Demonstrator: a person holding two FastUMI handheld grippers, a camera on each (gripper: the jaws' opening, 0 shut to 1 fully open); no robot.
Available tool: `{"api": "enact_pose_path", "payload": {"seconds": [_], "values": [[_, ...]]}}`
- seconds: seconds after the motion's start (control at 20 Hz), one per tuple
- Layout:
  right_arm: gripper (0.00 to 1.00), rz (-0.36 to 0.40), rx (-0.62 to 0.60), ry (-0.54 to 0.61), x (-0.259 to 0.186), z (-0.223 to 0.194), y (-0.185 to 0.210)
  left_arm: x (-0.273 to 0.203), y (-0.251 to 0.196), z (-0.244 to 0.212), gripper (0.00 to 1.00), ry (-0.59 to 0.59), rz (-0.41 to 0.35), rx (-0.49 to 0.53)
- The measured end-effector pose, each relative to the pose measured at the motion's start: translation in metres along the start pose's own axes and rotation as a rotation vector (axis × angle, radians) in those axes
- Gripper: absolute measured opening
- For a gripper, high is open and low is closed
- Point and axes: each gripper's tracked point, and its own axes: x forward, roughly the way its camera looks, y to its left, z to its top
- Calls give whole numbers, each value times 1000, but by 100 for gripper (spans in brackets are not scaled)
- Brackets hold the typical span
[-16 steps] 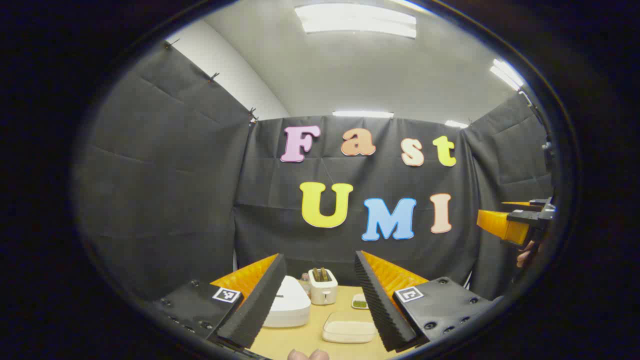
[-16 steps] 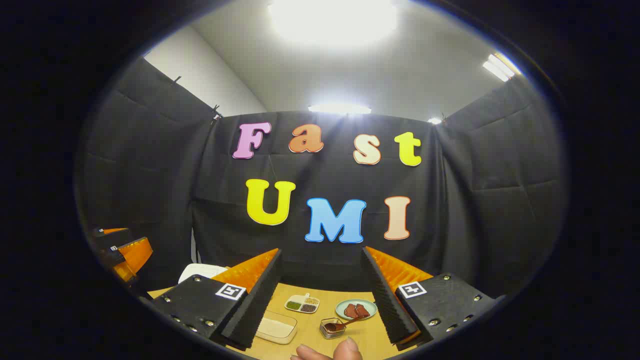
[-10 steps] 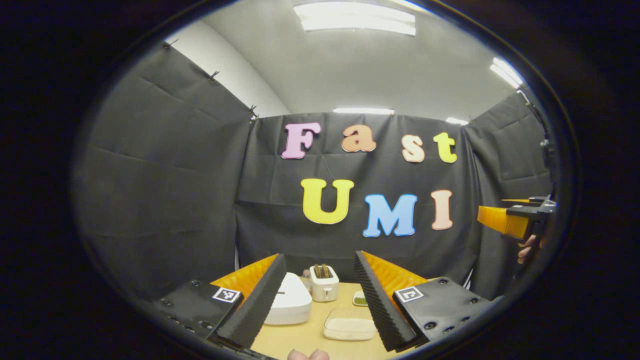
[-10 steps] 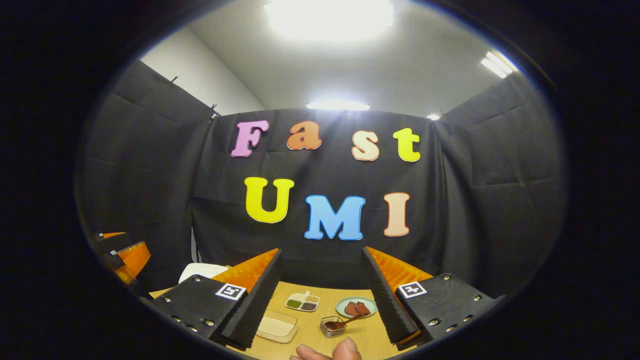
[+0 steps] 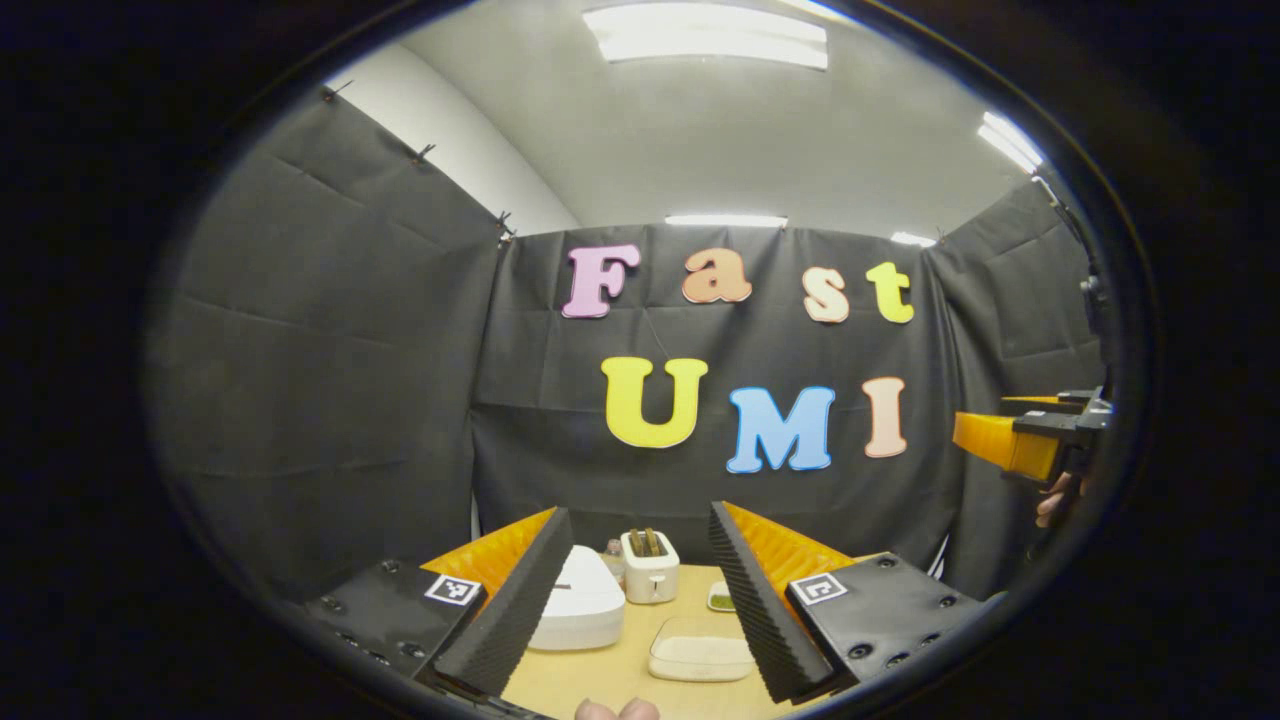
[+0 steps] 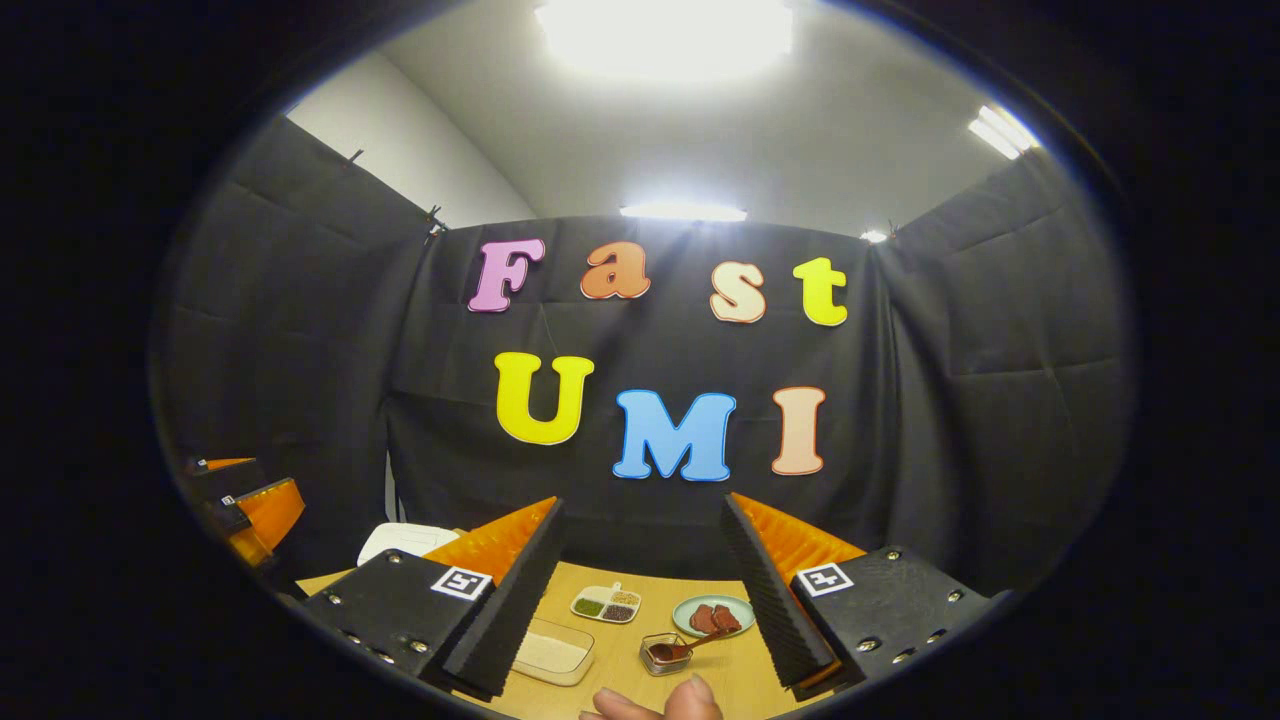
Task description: Close the left gripper, press the button to open the rice cooker; take a wooden spoon from the chopstick holder with the right hand, scoop a spoonful of rice and pour it into the rice cooker, then put the wooden spoon back into the chopstick holder.
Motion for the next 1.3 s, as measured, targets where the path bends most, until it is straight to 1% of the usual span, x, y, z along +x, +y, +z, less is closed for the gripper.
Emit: {"api": "enact_pose_path", "payload": {"seconds": [0.3, 0.5, 0.8, 0.9, 1.0, 1.05, 1.1, 1.2, 1.25, 1.3], "values": [[95, 19, 3, 28, 4, -10, 6, -5, 14, -6, 92, 5, 16, 2], [95, 31, 14, 57, 16, -16, 26, -9, 31, -15, 92, 20, 25, 0], [95, -19, 1, 83, 13, -29, 9, -1, 37, -37, 95, 61, -5, -23], [95, -25, 5, 109, 16, -43, 2, 3, 36, -41, 96, 66, -7, -28], [95, -20, 23, 145, 25, -59, -5, 7, 31, -45, 93, 70, -3, -36], [95, -23, 31, 157, 32, -69, -12, 11, 28, -49, 93, 75, 2, -38], [95, -29, 37, 176, 40, -82, -21, 15, 24, -54, 93, 82, 4, -39], [95, -35, 61, 250, 54, -118, -37, 25, 13, -60, 93, 96, 11, -28], [95, -32, 81, 279, 60, -132, -43, 29, 10, -63, 96, 104, 21, -12], [95, -23, 104, 294, 65, -142, -47, 36, 6, -68, 96, 117, 37, 8]]}}
